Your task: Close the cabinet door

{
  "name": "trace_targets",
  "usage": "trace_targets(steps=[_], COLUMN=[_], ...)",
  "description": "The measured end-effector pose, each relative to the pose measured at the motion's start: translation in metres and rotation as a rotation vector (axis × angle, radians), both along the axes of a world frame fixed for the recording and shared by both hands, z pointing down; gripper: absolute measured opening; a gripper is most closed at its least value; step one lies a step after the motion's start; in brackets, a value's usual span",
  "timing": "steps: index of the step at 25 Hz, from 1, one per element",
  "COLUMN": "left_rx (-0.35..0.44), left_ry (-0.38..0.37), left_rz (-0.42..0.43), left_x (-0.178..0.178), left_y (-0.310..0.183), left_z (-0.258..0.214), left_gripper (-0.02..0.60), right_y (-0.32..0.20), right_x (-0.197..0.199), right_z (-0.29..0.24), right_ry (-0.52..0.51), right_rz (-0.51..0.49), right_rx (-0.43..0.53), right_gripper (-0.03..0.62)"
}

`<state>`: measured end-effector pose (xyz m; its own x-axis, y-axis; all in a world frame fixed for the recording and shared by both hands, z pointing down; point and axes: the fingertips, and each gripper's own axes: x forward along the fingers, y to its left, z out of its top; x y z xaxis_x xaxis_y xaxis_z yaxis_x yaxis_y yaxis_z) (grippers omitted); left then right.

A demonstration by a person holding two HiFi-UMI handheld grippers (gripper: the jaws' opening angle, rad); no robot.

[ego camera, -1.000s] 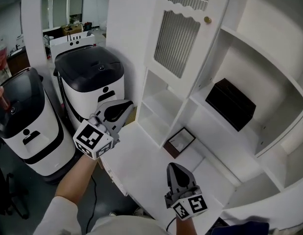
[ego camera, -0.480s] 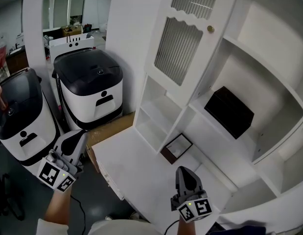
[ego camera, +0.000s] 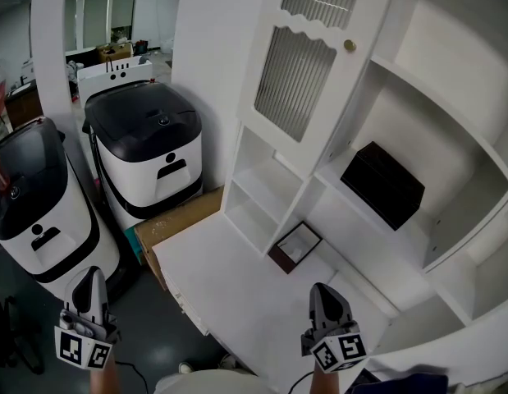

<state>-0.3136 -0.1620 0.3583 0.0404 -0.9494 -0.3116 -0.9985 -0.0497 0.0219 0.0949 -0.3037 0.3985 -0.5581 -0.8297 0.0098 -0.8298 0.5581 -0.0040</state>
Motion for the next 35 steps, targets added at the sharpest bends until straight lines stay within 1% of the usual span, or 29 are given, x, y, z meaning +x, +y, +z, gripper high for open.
trace_targets(steps=[3,12,18,23,26,30,35], left_rx=[0.008,0.035,0.021,0.009,0.010,0.014,0.030], left_ry=[0.006,0.006,0.000,0.007,0.010,0.044,0.028], left_rz=[-0.008,0.024,0.057,0.089,0.112,0.148,0.178], left_x=[0.000,0.008,0.014,0.019,0.019,0.017,0.023], left_y=[0.006,0.013,0.015,0.018,0.020,0.020,0.019], left_z=[0.001,-0.008,-0.006,0.001,0.004,0.007,0.001], left_gripper=[0.005,0.005,0.005,0.005,0.005,0.005,0.005], right_y=[0.003,0.019,0.033,0.044,0.054,0.065,0.074], right_x=[-0.004,-0.020,-0.029,-0.026,-0.031,-0.034,-0.035], right_z=[0.002,0.006,0.008,0.013,0.012,0.012,0.005], right_ry=[0.003,0.012,0.019,0.054,0.070,0.063,0.057], right_rz=[-0.007,-0.046,-0.065,-0.001,0.000,0.007,0.012], right_rx=[0.001,-0.006,-0.012,-0.015,0.000,0.000,0.022], right_gripper=[-0.003,-0.003,-0.003,-0.003,-0.003,-0.003,-0.003])
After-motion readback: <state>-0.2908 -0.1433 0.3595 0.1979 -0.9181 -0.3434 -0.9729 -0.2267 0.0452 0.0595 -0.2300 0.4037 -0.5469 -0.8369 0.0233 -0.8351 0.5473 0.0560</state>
